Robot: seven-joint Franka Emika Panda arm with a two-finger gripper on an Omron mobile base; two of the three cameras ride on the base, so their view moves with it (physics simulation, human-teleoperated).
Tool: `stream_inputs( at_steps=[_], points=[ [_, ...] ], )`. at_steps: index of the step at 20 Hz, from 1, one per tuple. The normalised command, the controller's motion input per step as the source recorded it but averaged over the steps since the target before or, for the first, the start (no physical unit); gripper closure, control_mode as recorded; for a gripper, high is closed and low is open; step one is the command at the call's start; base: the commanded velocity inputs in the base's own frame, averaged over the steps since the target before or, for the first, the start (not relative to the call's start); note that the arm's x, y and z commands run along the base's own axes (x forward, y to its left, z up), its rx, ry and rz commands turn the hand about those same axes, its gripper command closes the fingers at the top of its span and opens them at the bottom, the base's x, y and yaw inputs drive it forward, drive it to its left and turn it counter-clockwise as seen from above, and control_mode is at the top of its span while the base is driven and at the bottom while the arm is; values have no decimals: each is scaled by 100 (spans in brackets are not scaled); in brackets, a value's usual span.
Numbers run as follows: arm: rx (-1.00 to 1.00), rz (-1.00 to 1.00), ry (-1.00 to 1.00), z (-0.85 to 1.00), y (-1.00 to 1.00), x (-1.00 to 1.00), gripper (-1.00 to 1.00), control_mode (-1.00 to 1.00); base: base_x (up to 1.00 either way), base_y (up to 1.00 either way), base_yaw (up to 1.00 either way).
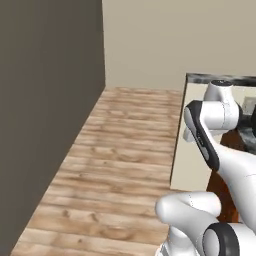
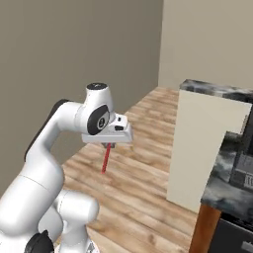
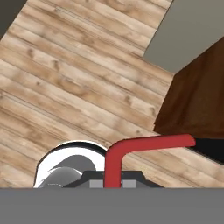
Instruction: Take a straw from the drawer in front and place it inside the glass cup on the dining counter.
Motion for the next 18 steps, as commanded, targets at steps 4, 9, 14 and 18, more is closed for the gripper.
stream_inputs(
  at_steps=[4,9,14,18],
  points=[
    [0,0,0,0,0,0,100,100,100,68,-32],
    [0,0,0,0,0,0,100,100,100,51,-33],
    [0,0,0,0,0,0,100,100,100,40,-30],
    [0,0,0,0,0,0,100,100,100,22,-23]
  ],
)
